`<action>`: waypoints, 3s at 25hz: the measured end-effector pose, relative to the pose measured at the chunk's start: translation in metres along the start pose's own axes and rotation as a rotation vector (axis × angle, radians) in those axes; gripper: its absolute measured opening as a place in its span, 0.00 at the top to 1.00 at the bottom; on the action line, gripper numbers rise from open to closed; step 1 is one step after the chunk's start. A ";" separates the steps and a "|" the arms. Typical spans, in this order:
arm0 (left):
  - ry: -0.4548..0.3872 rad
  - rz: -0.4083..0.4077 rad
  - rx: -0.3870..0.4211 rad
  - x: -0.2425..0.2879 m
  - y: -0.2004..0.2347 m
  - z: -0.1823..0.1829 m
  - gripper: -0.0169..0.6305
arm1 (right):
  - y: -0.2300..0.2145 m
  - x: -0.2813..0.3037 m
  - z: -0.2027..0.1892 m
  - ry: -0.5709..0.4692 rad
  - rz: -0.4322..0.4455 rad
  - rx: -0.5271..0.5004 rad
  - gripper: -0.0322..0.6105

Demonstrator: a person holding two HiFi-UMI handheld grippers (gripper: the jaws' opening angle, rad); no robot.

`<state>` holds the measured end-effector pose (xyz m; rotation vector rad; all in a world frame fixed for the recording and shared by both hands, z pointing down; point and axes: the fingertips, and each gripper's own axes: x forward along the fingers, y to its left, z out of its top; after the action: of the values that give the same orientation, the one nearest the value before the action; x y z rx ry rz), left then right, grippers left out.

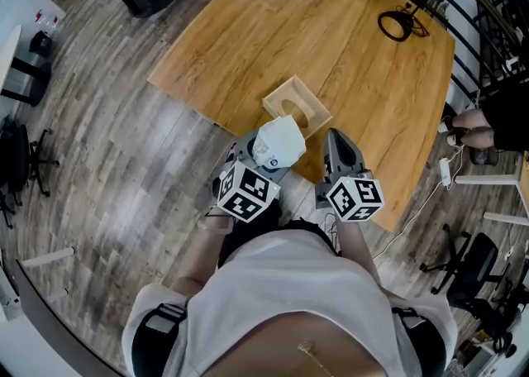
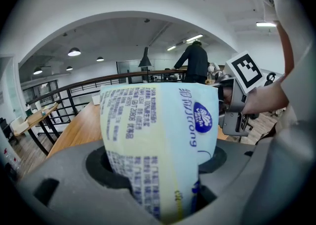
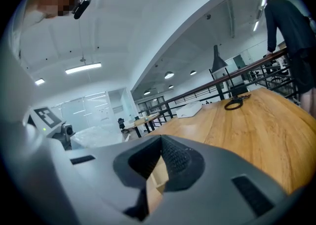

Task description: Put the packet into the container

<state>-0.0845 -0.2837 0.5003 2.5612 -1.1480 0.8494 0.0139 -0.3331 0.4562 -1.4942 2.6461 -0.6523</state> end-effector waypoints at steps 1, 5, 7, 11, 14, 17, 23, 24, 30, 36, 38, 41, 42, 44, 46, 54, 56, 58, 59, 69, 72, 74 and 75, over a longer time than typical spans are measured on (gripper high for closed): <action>0.000 -0.008 0.012 0.003 0.004 0.002 0.42 | -0.002 0.004 0.002 -0.006 -0.006 0.001 0.93; -0.008 -0.051 0.022 0.011 0.013 0.008 0.42 | -0.011 0.008 0.004 -0.013 -0.034 0.001 0.93; -0.011 -0.058 0.016 0.016 0.018 0.012 0.42 | -0.016 0.007 0.003 -0.013 -0.048 0.004 0.93; -0.027 -0.062 0.066 0.025 0.024 0.022 0.42 | -0.022 0.004 0.002 -0.015 -0.067 0.011 0.93; -0.004 -0.085 0.195 0.032 0.029 0.029 0.42 | -0.026 0.001 0.005 -0.019 -0.072 0.010 0.93; 0.045 -0.137 0.362 0.040 0.035 0.037 0.42 | -0.031 -0.002 0.009 -0.016 -0.075 0.012 0.93; 0.153 -0.280 0.639 0.057 0.046 0.041 0.42 | -0.034 -0.004 0.015 -0.004 -0.061 0.013 0.93; 0.168 -0.311 0.667 0.061 0.047 0.041 0.42 | -0.034 -0.003 0.015 -0.001 -0.057 0.015 0.93; 0.279 -0.481 0.792 0.085 0.043 0.031 0.42 | -0.036 -0.003 0.013 0.013 -0.031 0.038 0.93; 0.419 -0.612 0.964 0.098 0.054 0.018 0.41 | -0.039 0.004 0.020 0.008 -0.014 0.036 0.93; 0.471 -0.637 1.011 0.103 0.060 0.012 0.41 | -0.040 0.006 0.022 0.001 -0.017 0.037 0.93; 0.499 -0.686 1.065 0.107 0.056 0.007 0.41 | -0.042 0.003 0.021 -0.003 -0.032 0.049 0.93; 0.504 -0.704 1.084 0.108 0.053 0.006 0.41 | -0.043 0.002 0.019 -0.001 -0.037 0.053 0.93; 0.516 -0.733 1.123 0.110 0.047 0.003 0.41 | -0.046 -0.001 0.017 0.002 -0.047 0.060 0.93; 0.528 -0.753 1.156 0.113 0.043 -0.001 0.41 | -0.049 -0.004 0.017 0.003 -0.057 0.065 0.93; 0.590 -0.858 1.174 0.111 0.031 -0.012 0.41 | -0.051 -0.008 0.018 -0.011 -0.079 0.073 0.93; 0.590 -0.869 1.183 0.114 0.029 -0.010 0.41 | -0.052 -0.011 0.017 -0.012 -0.086 0.085 0.93; 0.594 -0.892 1.179 0.114 0.026 -0.009 0.41 | -0.054 -0.013 0.017 -0.016 -0.094 0.102 0.93; 0.600 -0.903 1.176 0.113 0.026 -0.010 0.41 | -0.055 -0.014 0.017 -0.019 -0.098 0.107 0.93; 0.619 -0.906 1.169 0.115 0.024 -0.011 0.32 | -0.067 -0.018 0.024 -0.034 -0.123 0.106 0.93; 0.612 -0.907 1.148 0.116 0.024 -0.005 0.32 | -0.067 -0.016 0.024 -0.033 -0.119 0.106 0.93; 0.614 -0.904 1.141 0.115 0.024 -0.004 0.32 | -0.066 -0.016 0.024 -0.033 -0.116 0.106 0.93; 0.613 -0.900 1.141 0.115 0.025 -0.004 0.32 | -0.066 -0.017 0.023 -0.032 -0.114 0.105 0.93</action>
<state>-0.0433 -0.3694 0.5695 2.5874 0.8822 2.0862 0.0816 -0.3572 0.4566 -1.6208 2.4757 -0.7554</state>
